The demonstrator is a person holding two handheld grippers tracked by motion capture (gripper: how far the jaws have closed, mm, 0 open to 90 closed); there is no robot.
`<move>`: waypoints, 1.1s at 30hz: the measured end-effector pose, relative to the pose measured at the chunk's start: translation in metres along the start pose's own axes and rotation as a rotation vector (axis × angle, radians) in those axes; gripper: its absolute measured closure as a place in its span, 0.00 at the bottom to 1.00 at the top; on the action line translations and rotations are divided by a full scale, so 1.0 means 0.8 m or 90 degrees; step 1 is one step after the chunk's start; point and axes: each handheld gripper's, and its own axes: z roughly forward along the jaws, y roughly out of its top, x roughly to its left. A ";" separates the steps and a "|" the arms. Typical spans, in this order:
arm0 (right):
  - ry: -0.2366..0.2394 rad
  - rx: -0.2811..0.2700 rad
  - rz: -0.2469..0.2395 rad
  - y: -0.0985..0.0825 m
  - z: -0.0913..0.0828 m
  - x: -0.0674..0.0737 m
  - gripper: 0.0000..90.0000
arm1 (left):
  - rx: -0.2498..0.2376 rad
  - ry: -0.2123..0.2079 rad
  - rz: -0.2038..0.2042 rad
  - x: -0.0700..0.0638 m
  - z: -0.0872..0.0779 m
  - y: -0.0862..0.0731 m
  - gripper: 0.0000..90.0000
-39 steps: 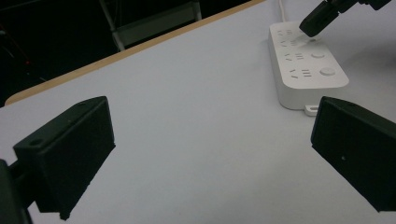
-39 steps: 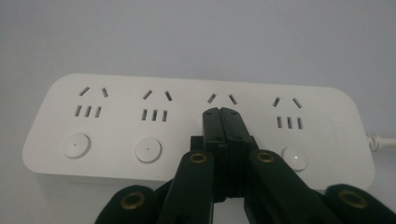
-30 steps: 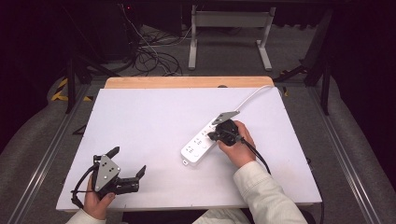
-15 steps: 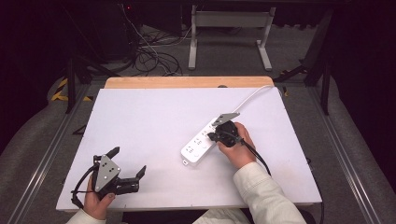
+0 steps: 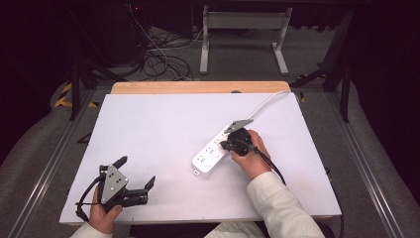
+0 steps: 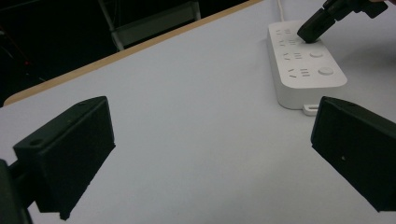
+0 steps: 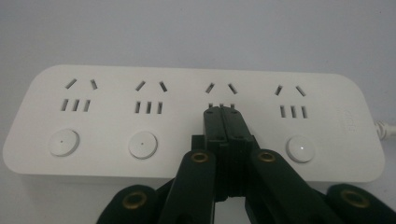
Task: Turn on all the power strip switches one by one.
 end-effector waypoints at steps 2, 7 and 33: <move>-0.004 -0.002 0.003 0.000 0.000 0.000 1.00 | 0.000 0.000 0.000 0.000 0.000 0.000 0.00; -0.003 -0.008 0.010 -0.001 0.003 -0.001 1.00 | 0.000 0.000 0.000 0.000 0.000 0.000 0.00; 0.031 -0.101 -0.023 0.031 -0.049 0.020 1.00 | 0.000 0.004 0.002 0.001 0.000 0.001 0.00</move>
